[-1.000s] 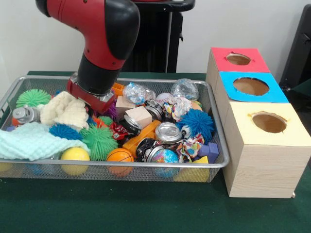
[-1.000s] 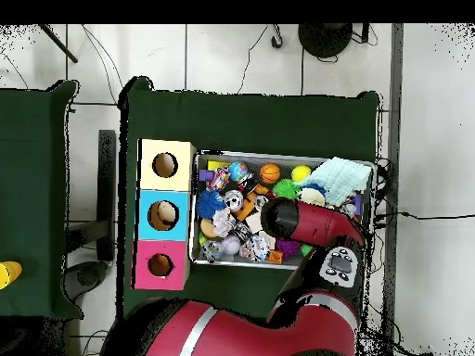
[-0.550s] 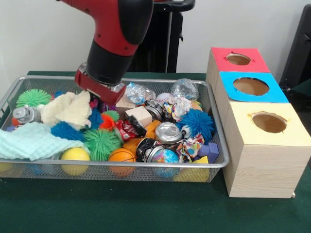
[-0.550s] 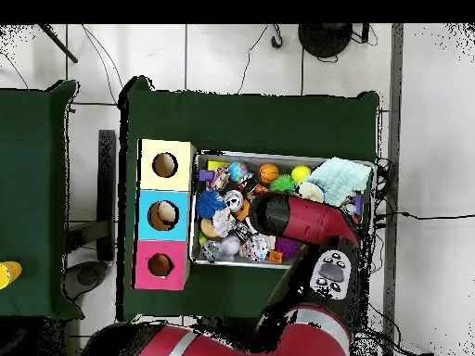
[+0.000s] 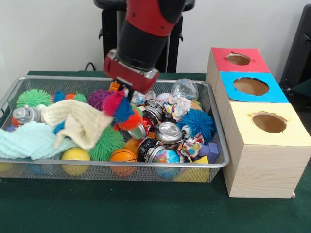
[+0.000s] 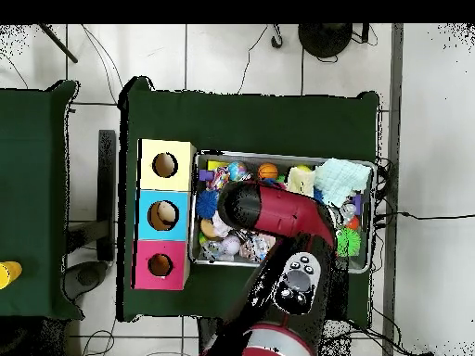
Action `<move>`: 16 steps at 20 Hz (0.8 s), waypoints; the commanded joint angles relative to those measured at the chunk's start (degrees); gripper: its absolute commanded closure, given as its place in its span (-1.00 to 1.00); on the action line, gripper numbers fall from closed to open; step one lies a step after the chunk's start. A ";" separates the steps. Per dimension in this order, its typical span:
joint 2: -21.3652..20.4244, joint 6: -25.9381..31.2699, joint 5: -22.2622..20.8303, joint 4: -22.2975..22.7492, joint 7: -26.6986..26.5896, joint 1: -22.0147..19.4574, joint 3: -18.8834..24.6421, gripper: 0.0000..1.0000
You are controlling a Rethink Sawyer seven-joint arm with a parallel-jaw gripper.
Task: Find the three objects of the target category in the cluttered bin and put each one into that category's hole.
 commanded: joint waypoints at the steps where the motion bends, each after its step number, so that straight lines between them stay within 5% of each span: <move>1: -2.00 9.19 5.31 -1.02 15.31 3.45 1.57 1.00; 7: -2.50 13.88 9.48 -0.77 20.77 8.71 -1.89 1.00; 16: -0.81 12.60 14.36 -0.80 23.69 11.35 -2.08 1.00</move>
